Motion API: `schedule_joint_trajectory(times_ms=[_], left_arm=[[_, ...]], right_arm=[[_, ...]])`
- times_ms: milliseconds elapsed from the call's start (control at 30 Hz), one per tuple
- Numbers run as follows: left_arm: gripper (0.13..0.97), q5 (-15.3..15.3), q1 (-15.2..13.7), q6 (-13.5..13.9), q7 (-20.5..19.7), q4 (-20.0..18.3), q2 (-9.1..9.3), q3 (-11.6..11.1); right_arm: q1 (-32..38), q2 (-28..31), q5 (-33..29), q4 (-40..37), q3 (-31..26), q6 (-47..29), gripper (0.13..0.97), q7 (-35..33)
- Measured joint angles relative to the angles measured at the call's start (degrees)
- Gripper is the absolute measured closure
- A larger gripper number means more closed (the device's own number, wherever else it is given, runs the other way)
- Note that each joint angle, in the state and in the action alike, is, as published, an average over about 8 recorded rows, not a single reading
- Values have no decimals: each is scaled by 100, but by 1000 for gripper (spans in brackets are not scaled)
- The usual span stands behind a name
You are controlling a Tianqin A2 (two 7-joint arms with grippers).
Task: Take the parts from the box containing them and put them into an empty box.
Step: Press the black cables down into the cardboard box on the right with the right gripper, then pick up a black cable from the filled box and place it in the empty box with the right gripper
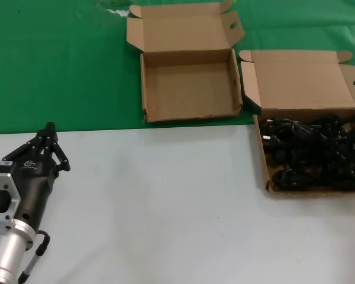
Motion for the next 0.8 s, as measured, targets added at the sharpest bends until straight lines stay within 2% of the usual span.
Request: schedule_joint_trajectory(times_ms=[233,533,800], left_arm=[[958,0,0,0,0,0,0,0],[958,0,0,0,0,0,0,0],[958,0,0,0,0,0,0,0]], right_arm=[[24,-4,-13,22,-12,2,817,58],[-39,130,-34,283,-11,-44,884,272],[-214,361,-20,824,10,-156,884,586]])
